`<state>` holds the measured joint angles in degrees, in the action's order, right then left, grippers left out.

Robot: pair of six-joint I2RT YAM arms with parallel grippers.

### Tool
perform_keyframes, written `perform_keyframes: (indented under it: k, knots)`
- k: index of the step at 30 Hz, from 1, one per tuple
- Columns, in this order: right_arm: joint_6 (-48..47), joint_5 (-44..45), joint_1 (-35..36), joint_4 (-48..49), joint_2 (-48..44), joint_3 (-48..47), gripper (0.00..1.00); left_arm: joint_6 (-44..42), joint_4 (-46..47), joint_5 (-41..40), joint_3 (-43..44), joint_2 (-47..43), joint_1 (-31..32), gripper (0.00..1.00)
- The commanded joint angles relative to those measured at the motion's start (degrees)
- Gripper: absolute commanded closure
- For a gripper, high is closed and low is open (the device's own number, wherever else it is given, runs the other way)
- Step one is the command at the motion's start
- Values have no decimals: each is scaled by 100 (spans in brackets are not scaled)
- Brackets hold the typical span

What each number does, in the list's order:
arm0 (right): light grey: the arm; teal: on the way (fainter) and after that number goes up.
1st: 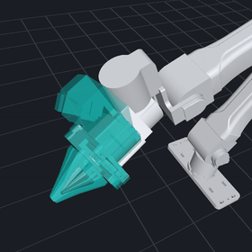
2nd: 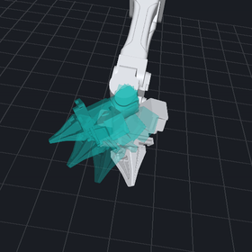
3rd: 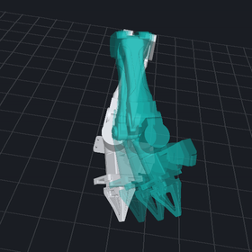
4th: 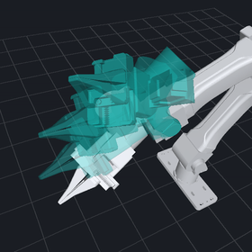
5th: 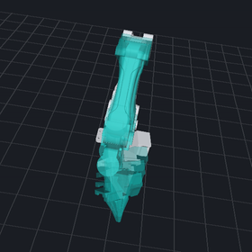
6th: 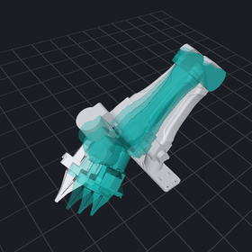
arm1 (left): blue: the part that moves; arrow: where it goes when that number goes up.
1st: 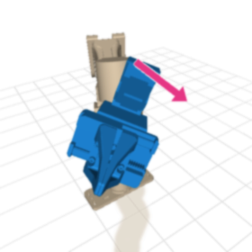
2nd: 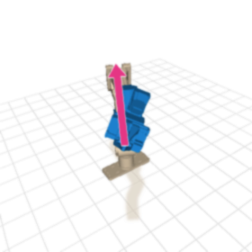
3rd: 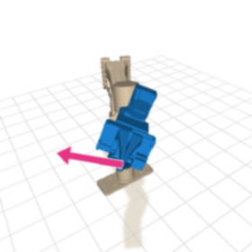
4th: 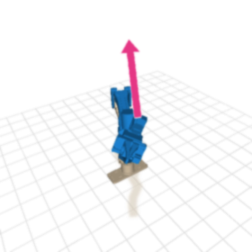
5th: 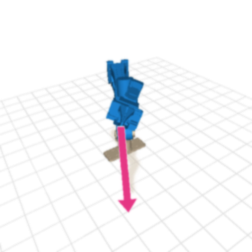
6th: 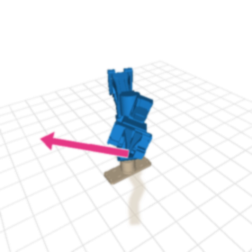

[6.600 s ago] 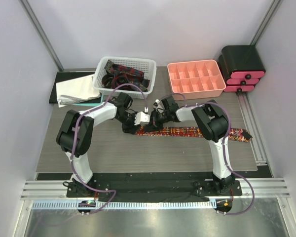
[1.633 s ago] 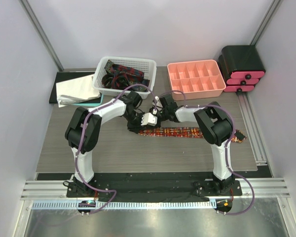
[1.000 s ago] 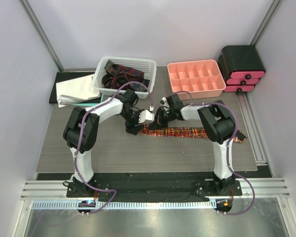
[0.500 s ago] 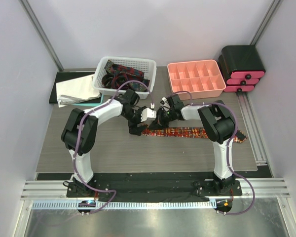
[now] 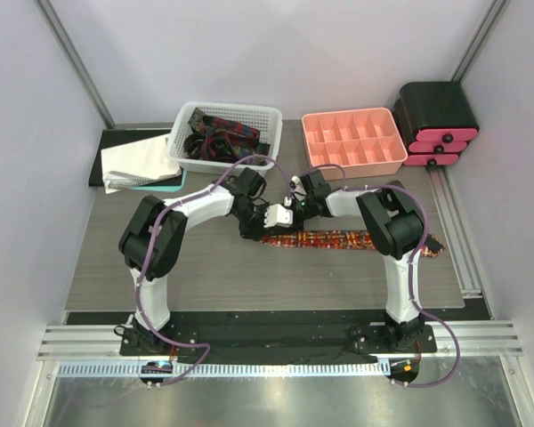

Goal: Roll the ties
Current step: Roll the tie at the center of the board.

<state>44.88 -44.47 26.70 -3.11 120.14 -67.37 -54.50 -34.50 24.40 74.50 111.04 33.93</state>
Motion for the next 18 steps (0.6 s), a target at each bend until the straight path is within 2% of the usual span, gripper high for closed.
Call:
perform_keyframes:
  k: [1, 5, 7, 10, 11, 13, 14, 18]
  knots:
    - [-191, 439, 143, -312, -69, 23, 99, -359, 251, -462, -304, -39, 34, 69]
    - [-85, 378, 169, -427, -341, 40, 99, -675, 242, -551, -567, -179, 34, 89]
    - [46, 360, 204, -436, -421, 101, 99, -859, 260, -516, -743, -311, 34, 90]
    - [30, 465, 231, -444, -430, 110, 99, -913, 251, -463, -823, -382, 26, 86]
    - [-40, 518, 231, -462, -395, 102, 99, -844, 225, -428, -806, -417, 17, 77]
    - [-286, 658, 213, -593, -219, 84, 99, -695, 163, -244, -709, -461, -27, 68]
    - [-331, 772, 204, -637, -167, 93, 99, -572, 128, -156, -665, -504, -105, 54]
    - [-445, 922, 178, -638, 62, 119, 99, -430, -56, 231, -524, -645, -343, 37]
